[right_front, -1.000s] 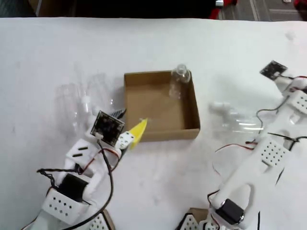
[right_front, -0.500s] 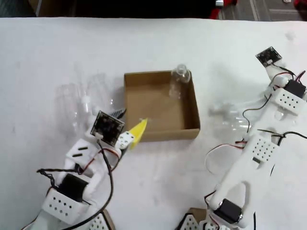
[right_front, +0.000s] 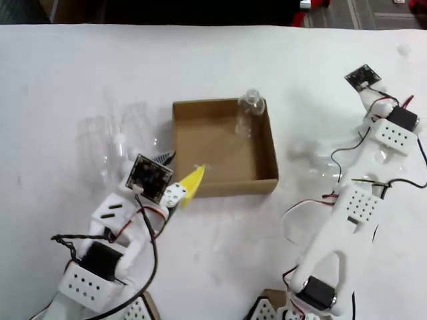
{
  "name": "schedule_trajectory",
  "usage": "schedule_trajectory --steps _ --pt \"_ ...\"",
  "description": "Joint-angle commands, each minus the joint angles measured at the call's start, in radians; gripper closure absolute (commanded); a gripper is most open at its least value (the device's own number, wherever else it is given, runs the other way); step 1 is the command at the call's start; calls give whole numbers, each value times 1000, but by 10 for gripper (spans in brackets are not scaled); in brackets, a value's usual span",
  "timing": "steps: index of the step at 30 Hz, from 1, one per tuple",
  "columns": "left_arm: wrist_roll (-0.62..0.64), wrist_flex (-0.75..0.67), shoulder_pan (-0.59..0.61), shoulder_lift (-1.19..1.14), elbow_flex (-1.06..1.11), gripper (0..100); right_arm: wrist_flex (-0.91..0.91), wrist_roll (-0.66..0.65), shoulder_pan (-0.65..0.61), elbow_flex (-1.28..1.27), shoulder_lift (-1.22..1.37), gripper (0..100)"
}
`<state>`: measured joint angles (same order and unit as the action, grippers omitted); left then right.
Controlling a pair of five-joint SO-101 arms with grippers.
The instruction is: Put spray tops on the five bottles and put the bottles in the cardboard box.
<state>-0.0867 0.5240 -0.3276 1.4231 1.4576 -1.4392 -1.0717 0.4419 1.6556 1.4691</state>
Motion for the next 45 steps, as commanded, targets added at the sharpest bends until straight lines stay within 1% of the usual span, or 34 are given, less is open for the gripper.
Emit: schedule_trajectory --steps 1,5,9,14,15,20,27,30,32,35,39,42,43,45 --pt "-8 -23 8 18 -15 793 -67 12 -70 12 5 879" --pt "-8 -25 8 18 -15 793 -143 17 -120 14 -13 878" --pt "-8 -25 8 18 -15 792 -191 18 -133 11 -67 865" --pt "-8 -25 8 18 -15 792 -259 12 -131 11 -88 718" --pt "-8 -25 8 18 -15 791 -260 12 -130 11 -88 702" --pt "-8 -25 8 18 -15 791 -280 11 -133 12 -116 723" --pt "-8 -25 8 18 -17 790 -292 18 -119 8 -294 729" --pt "-8 -25 8 18 -17 790 -294 69 -102 -15 -360 730" --pt "-8 -25 8 18 -17 790 -294 74 -102 -83 -417 732" --pt "-9 -48 8 18 -12 790 -294 78 -114 -267 -538 770" --pt "-9 -54 8 15 -11 791 -292 78 -151 -605 -779 816" --pt "-9 -54 8 15 -11 791 -286 66 -176 -853 -984 823" --pt "-9 -54 8 15 -11 791 -286 35 -182 -927 -1049 824" --pt "-9 -52 8 15 -11 791 -286 -68 -194 -1066 -1159 825"
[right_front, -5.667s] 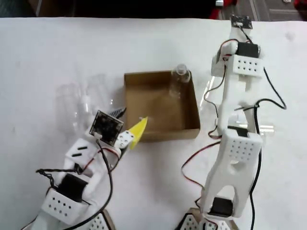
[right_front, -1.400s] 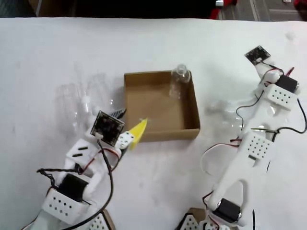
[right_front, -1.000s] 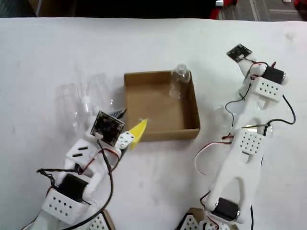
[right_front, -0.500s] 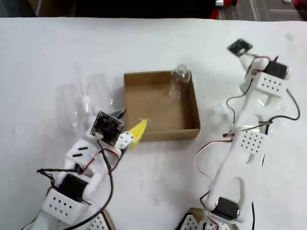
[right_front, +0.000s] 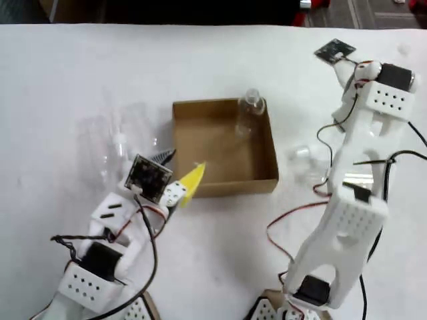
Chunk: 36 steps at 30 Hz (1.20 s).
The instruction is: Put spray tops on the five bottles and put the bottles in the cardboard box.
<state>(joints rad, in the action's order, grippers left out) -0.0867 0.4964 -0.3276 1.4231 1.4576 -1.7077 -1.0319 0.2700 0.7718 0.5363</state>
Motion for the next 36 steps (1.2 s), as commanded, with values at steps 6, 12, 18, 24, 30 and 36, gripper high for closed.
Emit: schedule_trajectory --steps 6,12,18,24,30,36 --pt "-9 -23 8 18 -11 792 114 -353 -28 -620 -446 825" --pt "-9 -23 10 18 -11 792 414 -431 -62 -1033 -576 825" --pt "-9 -23 10 18 -11 791 559 -539 -96 -1224 -654 825" --pt "-9 -23 10 18 -11 791 624 -546 -94 -1224 -590 825" --pt "-9 -23 10 18 -11 791 699 -546 -90 -1224 -515 826" --pt "-9 -23 10 18 -11 791 707 -546 -91 -1224 -484 827"
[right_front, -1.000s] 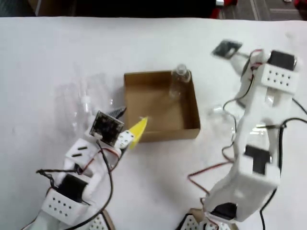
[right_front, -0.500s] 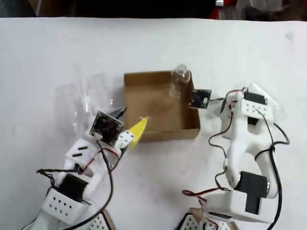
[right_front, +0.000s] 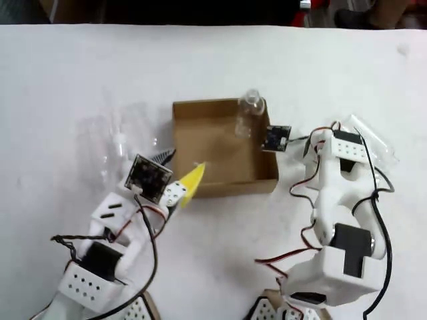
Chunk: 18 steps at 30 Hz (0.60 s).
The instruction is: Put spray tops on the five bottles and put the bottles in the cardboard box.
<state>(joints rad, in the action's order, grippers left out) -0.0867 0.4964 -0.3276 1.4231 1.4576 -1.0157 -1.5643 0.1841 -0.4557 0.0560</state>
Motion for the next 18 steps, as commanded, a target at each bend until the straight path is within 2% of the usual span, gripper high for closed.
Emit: schedule_trajectory --steps 1,4,9,15,18 --pt "-9 -23 10 18 -11 791 16 -14 -5 3 -1 827" --pt "-9 -23 10 18 -11 792 39 -14 -2 3 4 853" --pt "-9 -23 10 18 -11 792 64 -8 -2 0 -2 988" --pt "-9 -23 10 18 -11 792 45 -3 -10 5 -85 983" --pt "-9 -23 10 18 -11 792 13 48 -28 5 -193 983"
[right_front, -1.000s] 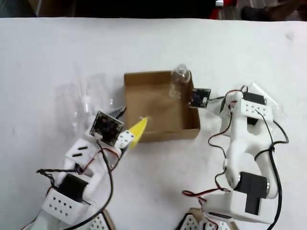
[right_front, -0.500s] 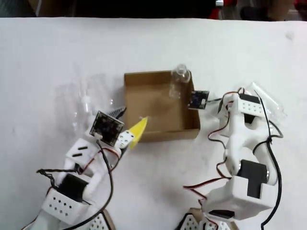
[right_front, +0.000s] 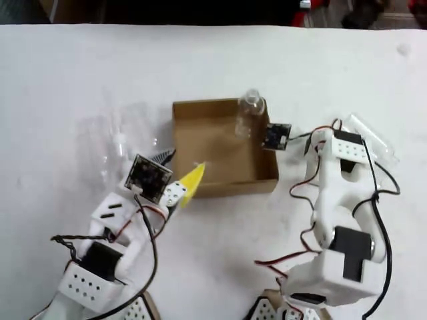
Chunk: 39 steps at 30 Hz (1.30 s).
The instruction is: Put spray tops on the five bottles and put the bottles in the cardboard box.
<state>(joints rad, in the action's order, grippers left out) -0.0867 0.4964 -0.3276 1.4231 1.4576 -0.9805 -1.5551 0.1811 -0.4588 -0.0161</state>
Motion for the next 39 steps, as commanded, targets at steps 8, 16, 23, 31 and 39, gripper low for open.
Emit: schedule_trajectory --steps 8,16,23,31,39 --pt "-8 -21 8 18 -11 789 -131 173 -131 8 -450 983" --pt "2 239 -147 18 -137 732 -124 697 -344 8 -665 983" --pt "103 238 -151 18 -143 728 64 1318 -493 -3 -682 983" --pt "213 183 -117 19 -137 728 87 1576 -702 -17 -693 983" --pt "207 63 -59 18 -74 730 8 1579 -832 -11 -694 983"
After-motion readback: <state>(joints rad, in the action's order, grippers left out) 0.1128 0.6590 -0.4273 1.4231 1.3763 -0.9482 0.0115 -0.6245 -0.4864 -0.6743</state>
